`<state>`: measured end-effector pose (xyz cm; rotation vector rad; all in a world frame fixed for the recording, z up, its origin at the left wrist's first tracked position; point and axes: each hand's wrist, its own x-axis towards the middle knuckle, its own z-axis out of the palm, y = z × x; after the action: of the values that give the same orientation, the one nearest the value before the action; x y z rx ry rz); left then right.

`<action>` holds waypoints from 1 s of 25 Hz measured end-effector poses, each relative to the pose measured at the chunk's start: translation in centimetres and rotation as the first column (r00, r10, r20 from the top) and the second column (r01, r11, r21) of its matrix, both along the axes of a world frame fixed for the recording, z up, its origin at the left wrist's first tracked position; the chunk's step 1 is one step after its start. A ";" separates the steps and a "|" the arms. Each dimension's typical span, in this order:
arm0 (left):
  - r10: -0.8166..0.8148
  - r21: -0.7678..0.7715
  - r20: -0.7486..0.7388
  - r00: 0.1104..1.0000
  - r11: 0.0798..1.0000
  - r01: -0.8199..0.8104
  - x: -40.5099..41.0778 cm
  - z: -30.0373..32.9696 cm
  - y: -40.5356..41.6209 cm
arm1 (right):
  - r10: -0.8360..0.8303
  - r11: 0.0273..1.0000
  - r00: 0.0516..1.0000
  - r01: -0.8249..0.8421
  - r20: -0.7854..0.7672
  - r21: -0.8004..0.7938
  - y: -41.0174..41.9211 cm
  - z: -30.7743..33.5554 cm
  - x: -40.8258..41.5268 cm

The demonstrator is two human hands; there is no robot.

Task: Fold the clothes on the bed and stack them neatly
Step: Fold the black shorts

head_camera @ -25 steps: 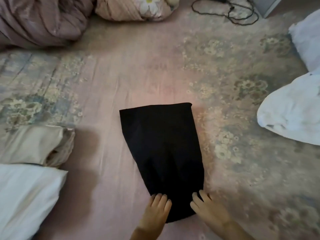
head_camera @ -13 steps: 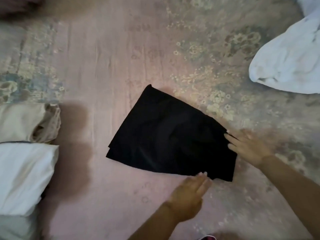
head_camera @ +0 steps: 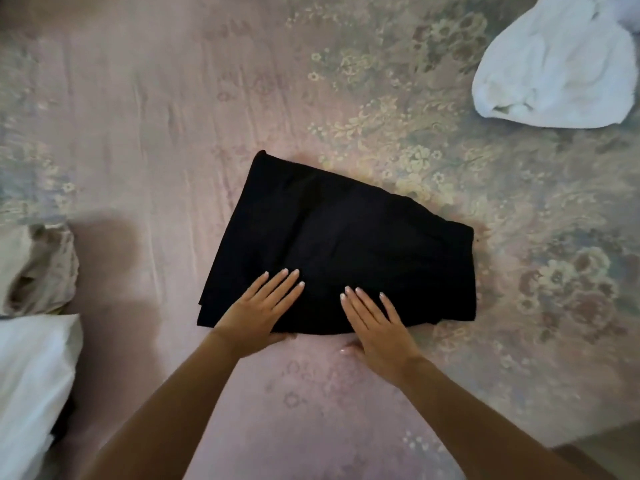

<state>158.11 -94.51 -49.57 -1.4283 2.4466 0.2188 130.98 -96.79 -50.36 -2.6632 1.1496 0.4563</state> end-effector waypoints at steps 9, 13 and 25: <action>0.585 0.410 -0.292 0.756 0.791 -0.454 4.4 3.4 -0.3 | -0.326 0.945 0.917 0.325 0.231 0.044 -2.4 0.5 -2.1; 0.930 0.710 -0.108 0.353 0.320 -0.627 5.5 3.3 -1.4 | -0.607 0.793 0.779 0.606 0.155 0.061 -4.3 1.9 -1.2; 0.943 0.383 -0.334 0.008 0.144 -0.913 0.9 1.6 -0.4 | -0.090 0.993 0.973 0.104 0.211 -0.056 4.6 -0.4 12.1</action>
<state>158.97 -94.87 -47.94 -3.0868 1.1026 1.0678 143.10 -92.15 -50.72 -2.6194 1.2428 0.1198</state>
